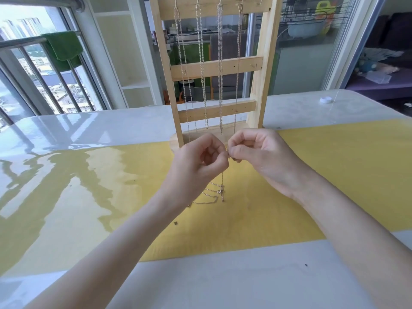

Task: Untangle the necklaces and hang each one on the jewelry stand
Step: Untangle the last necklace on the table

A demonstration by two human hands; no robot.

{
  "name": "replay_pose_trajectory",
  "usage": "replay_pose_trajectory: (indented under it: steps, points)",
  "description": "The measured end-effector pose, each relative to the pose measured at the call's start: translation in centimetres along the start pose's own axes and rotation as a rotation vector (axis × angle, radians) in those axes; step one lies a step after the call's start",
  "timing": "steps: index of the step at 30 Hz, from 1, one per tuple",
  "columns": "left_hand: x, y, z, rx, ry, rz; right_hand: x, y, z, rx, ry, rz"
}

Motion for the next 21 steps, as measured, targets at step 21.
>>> replay_pose_trajectory:
  steps: [21]
  points:
    - [0.7, 0.3, -0.4, -0.004, 0.320, 0.085, 0.5, 0.0, 0.6, -0.026, 0.035, 0.052]
Point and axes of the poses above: each hand's wrist, its own y-axis away from the middle knuckle, its own z-axis out of the back of the hand, x = y × z, the point moved 9 cm from there along -y, towards the middle knuckle, and after that the axes turned 13 degrees about x, right-handed, at the moved point
